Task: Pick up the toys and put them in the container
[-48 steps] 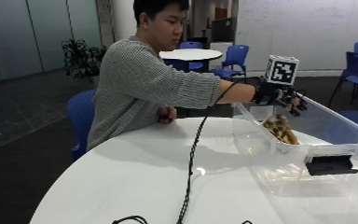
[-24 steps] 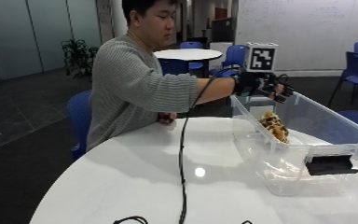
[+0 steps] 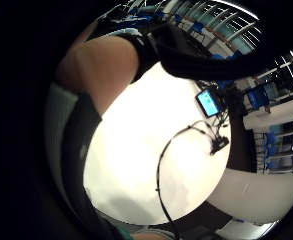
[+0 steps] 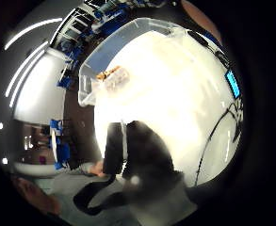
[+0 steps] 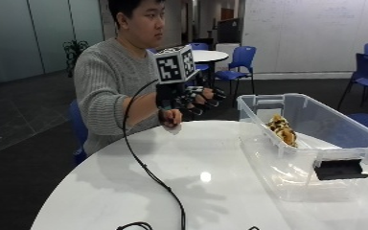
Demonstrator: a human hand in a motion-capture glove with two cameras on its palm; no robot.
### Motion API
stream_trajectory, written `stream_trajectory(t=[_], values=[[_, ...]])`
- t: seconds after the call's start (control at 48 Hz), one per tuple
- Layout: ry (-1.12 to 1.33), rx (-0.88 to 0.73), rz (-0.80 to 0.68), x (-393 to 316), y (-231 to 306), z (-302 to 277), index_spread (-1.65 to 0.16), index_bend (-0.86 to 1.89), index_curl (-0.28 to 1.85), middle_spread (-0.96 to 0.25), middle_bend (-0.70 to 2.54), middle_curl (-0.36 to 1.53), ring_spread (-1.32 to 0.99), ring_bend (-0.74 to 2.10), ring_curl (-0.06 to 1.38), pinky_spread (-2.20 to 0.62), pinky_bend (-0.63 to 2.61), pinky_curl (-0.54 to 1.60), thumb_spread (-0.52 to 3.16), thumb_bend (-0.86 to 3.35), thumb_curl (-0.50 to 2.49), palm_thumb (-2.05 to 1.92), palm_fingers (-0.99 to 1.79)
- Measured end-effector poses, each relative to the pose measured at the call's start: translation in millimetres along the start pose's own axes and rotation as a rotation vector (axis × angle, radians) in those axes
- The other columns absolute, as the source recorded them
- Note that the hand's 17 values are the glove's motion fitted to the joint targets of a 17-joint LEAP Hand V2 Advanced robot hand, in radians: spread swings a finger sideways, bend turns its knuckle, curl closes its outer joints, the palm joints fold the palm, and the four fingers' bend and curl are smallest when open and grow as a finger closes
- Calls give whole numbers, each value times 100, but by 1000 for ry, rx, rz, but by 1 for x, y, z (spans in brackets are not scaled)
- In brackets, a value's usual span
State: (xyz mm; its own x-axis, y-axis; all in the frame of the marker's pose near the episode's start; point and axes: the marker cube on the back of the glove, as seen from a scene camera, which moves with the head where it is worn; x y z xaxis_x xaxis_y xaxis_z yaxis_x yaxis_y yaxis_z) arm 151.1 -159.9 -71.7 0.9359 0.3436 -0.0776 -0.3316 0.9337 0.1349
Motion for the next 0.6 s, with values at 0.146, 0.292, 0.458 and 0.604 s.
stream_trajectory(t=[0.146,0.292,0.458,0.604], values=[[-53,-25,-41,-22,79,17,-39,17,40,-15,17,39,-7,21,44,8,96,32,128,-6,23,-8,-5],[-84,-57,-105,-60,176,48,-39,18,39,-15,17,37,-7,21,44,8,93,31,128,-7,20,-11,-4],[-132,-222,-165,-87,255,97,-39,19,40,-15,17,36,-7,22,44,8,91,31,129,-7,16,-11,-1],[-121,-197,-138,-89,274,106,-39,19,40,-15,18,36,-7,21,43,8,90,31,129,-7,14,-12,-2]])
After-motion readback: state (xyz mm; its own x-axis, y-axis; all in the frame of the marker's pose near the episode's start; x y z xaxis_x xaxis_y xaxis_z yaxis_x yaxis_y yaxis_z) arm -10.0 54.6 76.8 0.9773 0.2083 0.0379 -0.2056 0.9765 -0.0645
